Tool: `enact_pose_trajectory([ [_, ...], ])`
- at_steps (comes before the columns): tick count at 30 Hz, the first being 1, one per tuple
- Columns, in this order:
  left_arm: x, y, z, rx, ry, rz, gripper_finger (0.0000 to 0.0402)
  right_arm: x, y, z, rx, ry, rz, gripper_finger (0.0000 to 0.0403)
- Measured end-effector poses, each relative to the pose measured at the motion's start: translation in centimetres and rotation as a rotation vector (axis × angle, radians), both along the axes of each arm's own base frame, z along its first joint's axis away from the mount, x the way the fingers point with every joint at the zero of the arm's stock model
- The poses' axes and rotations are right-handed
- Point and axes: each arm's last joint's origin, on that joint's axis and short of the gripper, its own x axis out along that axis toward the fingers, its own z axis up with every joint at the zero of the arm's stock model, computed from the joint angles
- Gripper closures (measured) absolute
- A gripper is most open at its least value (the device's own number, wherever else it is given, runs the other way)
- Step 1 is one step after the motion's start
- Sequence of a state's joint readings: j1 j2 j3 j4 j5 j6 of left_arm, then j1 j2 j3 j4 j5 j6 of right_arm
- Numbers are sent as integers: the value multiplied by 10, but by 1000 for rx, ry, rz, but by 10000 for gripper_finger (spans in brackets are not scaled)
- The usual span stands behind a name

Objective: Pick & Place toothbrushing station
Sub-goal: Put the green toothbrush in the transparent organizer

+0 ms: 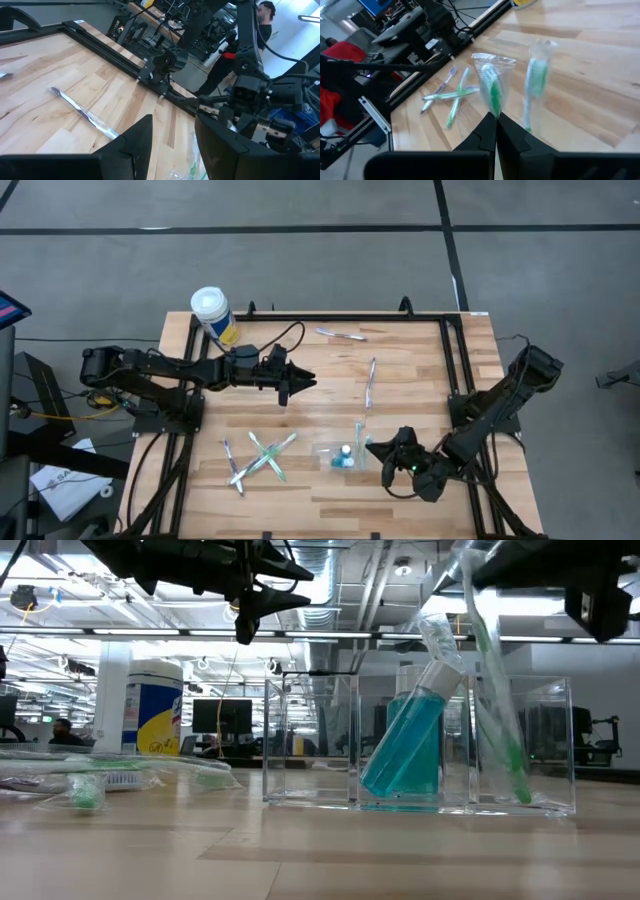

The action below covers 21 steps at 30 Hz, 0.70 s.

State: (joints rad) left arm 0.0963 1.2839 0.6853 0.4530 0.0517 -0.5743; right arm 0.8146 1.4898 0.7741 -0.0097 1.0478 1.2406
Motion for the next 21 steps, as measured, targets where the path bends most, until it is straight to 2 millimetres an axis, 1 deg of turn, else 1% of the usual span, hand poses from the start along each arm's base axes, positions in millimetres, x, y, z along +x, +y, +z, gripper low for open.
enact_pose_trajectory([
  [5, 0, 0, 0, 0, 0, 0, 259, 1, -1, -10, 11, 33, 6, 403],
  [15, 0, 0, 0, 0, 0, 0, 259, 3, -3, -8, 36, 41, 18, 402],
  [18, 0, 0, 0, 0, 0, -1, 259, 1, -4, -1, 117, 34, 46, 383],
  [21, 0, 0, 0, 0, 1, -1, 259, -2, -5, 9, 169, 32, 85, 342],
])
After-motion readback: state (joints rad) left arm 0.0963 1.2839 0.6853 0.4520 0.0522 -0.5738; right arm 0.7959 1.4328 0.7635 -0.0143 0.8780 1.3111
